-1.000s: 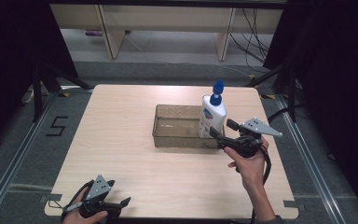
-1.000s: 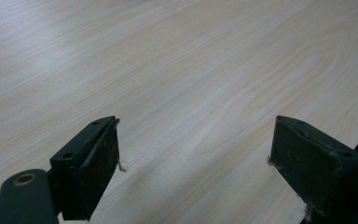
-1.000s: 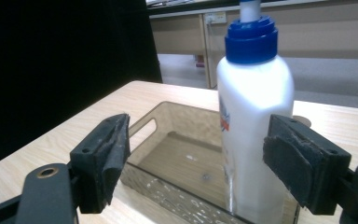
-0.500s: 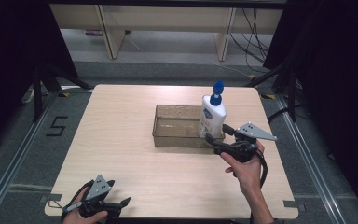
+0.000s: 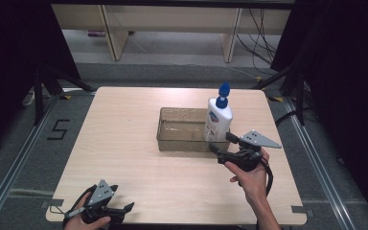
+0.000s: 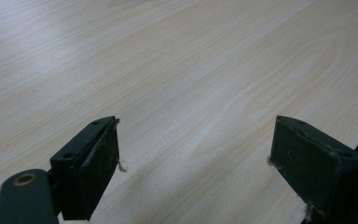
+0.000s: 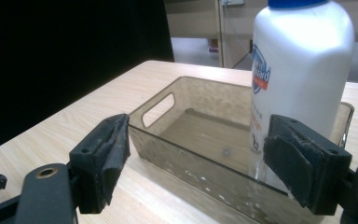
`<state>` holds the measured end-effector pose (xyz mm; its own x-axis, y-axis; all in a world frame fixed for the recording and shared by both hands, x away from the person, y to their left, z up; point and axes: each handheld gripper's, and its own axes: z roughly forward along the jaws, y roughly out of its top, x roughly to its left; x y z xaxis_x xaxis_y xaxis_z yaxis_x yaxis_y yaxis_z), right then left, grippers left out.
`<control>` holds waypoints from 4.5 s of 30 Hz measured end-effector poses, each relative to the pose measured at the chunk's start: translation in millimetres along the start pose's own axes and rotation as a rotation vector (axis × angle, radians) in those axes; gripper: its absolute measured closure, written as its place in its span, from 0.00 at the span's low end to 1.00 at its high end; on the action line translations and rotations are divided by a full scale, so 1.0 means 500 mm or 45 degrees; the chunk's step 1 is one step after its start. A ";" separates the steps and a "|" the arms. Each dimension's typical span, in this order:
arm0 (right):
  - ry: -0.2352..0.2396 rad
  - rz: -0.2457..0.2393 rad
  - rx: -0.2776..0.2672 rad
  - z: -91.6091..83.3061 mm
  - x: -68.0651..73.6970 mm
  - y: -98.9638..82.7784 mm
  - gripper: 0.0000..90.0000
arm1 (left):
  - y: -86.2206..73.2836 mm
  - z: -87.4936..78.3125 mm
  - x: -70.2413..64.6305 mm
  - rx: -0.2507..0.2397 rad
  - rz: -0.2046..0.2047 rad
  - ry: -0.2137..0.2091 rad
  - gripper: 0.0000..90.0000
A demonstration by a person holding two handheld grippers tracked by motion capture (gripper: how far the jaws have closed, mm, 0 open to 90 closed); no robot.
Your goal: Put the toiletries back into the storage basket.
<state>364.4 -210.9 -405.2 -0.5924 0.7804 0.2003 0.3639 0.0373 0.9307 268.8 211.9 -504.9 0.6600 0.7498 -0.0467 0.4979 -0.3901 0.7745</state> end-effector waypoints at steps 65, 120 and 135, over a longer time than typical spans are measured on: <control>0.131 0.024 0.146 -0.007 0.039 -0.114 0.22 | -0.002 0.003 0.000 -0.017 -0.005 0.004 0.17; 0.232 -0.052 0.331 -0.055 0.092 -0.215 0.17 | -0.003 0.005 0.000 0.000 0.003 0.011 0.17; 0.228 -0.133 0.387 -0.069 0.098 -0.224 0.17 | -0.003 0.006 -0.002 -0.010 -0.002 0.012 0.17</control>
<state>269.8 -198.2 -489.0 -0.7443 0.6418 0.1848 0.4761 0.3158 0.8207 268.8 210.0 -507.9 0.6539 0.7554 -0.0423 0.4948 -0.3847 0.7792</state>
